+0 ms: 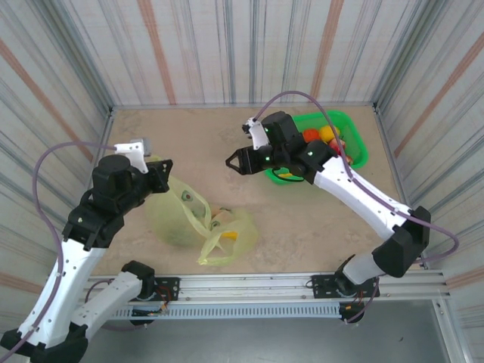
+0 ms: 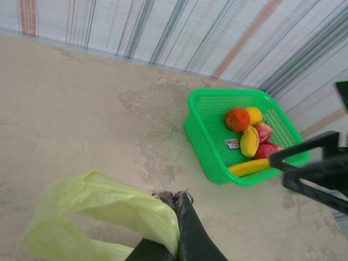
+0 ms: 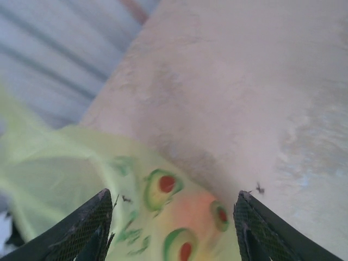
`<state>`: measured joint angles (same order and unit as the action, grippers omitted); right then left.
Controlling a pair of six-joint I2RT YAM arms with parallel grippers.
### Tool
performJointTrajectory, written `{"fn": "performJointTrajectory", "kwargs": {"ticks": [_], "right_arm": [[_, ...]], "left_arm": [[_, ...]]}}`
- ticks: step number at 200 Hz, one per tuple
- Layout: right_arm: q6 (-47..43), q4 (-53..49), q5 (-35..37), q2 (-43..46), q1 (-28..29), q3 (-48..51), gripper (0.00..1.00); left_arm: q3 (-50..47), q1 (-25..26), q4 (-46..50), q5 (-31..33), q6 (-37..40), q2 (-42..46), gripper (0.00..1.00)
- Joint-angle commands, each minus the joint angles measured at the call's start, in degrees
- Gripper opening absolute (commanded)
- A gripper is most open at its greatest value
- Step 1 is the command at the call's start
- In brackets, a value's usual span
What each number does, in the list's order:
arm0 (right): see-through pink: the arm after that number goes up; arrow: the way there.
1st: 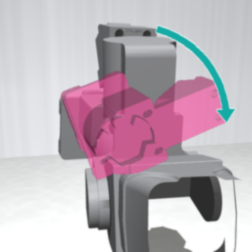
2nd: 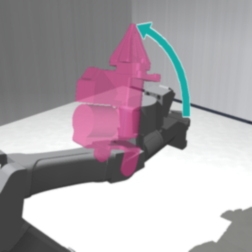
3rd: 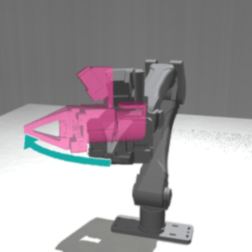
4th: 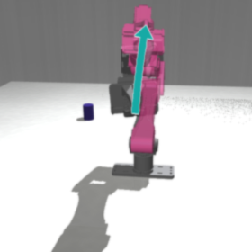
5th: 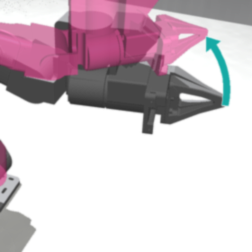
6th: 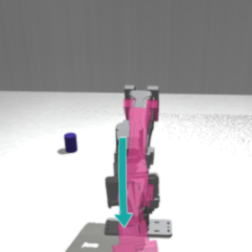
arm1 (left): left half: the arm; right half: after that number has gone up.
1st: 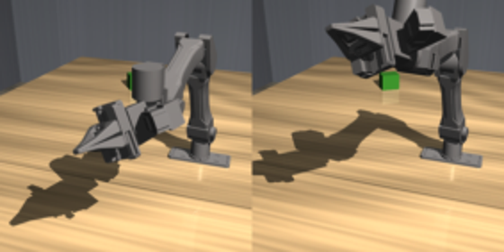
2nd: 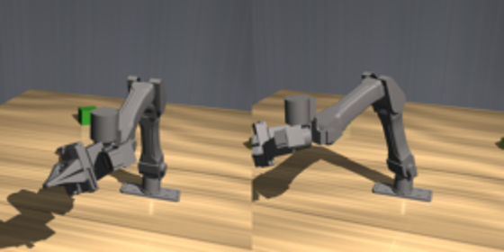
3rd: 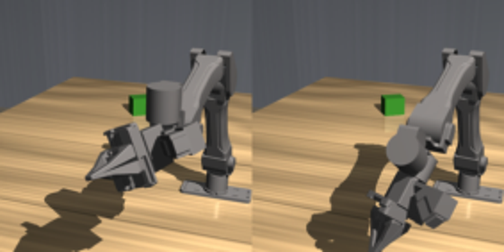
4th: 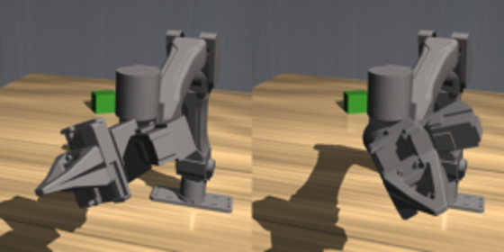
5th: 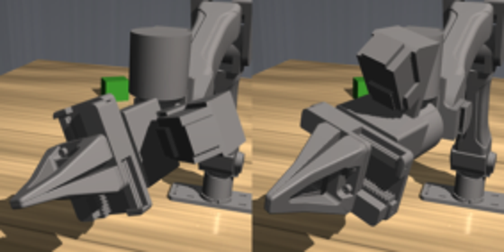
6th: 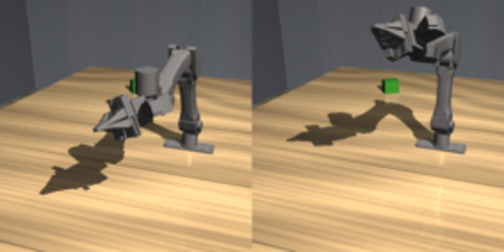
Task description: Place the fake fruits into the plastic bag and tie a complex knot
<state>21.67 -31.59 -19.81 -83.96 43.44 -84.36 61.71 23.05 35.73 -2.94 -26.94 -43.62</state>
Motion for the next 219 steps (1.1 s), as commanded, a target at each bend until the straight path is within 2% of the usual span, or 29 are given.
{"fn": "performJointTrajectory", "kwargs": {"ticks": [1,21,45,77,125,144,170,192,219], "right_arm": [[-11.03,-6.55,-8.02,3.21,5.56,-5.02,0.61],[-16.47,-10.31,-11.28,4.74,11.26,-8.16,0.61],[-20.49,-12.62,-8.93,5.12,19.35,-10.72,0.62],[-21.94,-15.70,-6.45,1.56,27.18,-13.34,0.60],[-23.25,-18.33,-1.79,-4.84,33.54,-15.40,0.58],[-24.26,-17.84,1.61,-6.28,34.97,-15.51,0.62],[-26.12,-18.34,13.07,-7.53,33.20,-11.48,0.69],[-24.25,-20.07,19.59,-10.21,26.69,-7.05,0.64],[-19.35,-16.73,22.38,-10.71,16.69,-2.10,0.58]], "left_arm": [[0.08,0.58,-0.35,1.26,1.89,-0.86,0.00],[0.58,0.59,0.12,3.88,1.61,-2.33,0.00],[1.94,0.43,1.89,5.79,1.70,-6.39,0.00],[4.50,-1.68,3.96,5.86,-0.53,-13.58,0.00],[7.92,-6.45,2.31,2.61,-0.95,-21.30,0.00],[8.93,-6.69,2.33,2.62,-0.38,-23.48,0.00],[9.69,-7.16,1.72,3.34,0.10,-23.16,0.00],[11.26,-8.59,2.15,4.71,0.47,-21.00,0.00],[10.75,-8.73,0.33,4.69,1.45,-16.20,0.00]]}}
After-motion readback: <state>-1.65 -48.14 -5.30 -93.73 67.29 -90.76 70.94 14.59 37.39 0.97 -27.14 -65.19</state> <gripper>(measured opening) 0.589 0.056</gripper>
